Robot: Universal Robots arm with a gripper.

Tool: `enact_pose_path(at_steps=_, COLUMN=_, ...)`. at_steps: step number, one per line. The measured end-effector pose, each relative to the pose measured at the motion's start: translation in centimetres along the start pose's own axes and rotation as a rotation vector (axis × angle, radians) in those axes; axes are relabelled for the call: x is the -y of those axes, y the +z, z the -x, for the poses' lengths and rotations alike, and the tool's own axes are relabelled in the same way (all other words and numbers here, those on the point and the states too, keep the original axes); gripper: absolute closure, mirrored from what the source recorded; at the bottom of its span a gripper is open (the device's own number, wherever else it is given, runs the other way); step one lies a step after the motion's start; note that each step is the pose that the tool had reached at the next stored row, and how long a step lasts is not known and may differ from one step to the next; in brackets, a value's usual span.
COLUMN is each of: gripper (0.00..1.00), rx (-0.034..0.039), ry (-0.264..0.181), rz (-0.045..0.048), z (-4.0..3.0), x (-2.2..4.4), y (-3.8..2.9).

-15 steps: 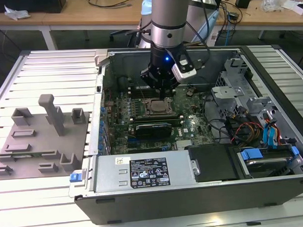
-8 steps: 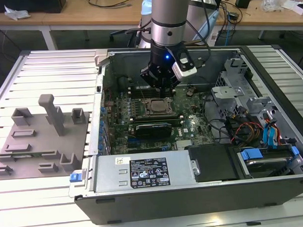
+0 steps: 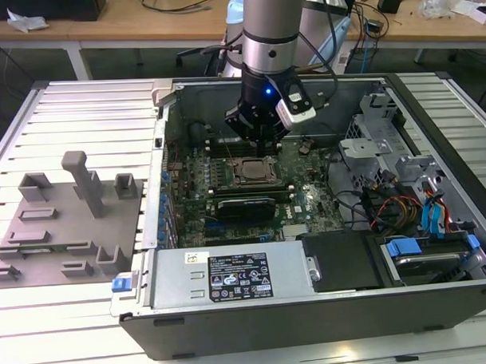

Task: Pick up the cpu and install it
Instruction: 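Install the first cpu locking lever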

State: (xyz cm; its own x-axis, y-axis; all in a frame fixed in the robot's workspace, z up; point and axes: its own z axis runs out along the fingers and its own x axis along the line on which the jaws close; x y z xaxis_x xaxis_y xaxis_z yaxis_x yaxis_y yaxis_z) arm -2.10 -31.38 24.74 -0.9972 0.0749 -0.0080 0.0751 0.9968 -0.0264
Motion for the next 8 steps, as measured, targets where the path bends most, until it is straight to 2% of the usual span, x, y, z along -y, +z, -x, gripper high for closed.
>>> enact_pose_path(at_steps=8, gripper=0.89, rx=0.0000, ry=0.000, rz=0.0000, z=0.01, x=0.02, y=-0.77)
